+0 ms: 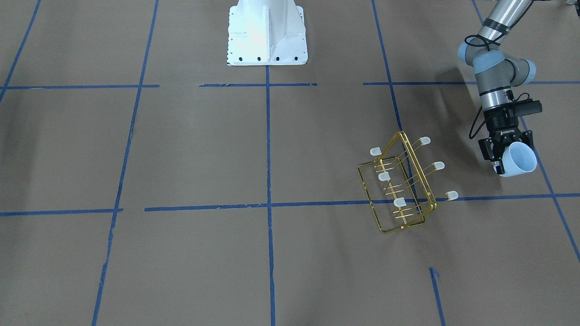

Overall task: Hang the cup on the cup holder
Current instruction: 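Lift the light blue cup with the left gripper and tilt it sideways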

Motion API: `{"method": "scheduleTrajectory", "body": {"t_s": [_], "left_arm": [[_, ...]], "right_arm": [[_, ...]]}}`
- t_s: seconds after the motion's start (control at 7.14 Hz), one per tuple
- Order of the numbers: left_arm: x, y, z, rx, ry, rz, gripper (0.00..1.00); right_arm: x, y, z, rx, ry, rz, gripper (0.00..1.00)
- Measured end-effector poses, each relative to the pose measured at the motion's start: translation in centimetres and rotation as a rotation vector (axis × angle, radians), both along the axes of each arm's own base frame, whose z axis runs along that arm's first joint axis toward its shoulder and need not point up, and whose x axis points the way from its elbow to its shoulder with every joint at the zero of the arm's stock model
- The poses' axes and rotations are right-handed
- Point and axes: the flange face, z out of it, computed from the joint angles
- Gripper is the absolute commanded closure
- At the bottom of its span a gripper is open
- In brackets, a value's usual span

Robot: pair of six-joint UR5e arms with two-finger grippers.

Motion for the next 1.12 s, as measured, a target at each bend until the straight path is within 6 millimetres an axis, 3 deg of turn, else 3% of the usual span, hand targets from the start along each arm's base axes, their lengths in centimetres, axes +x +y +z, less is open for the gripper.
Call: {"method": "scheduleTrajectory", "body": {"t_s": [0.56,1.12], "left_arm": [[-2.4,-1.3,-6.3,0.154,-0.27,0.161,1.0],[-3.4,-1.1,-8.7,0.27,-0.67,0.274,1.0]], "right_arm": [[0.0,0.0,0.0,0.0,0.0,0.0,0.0],[0.0,0.0,0.0,0.0,0.0,0.0,0.0]]}}
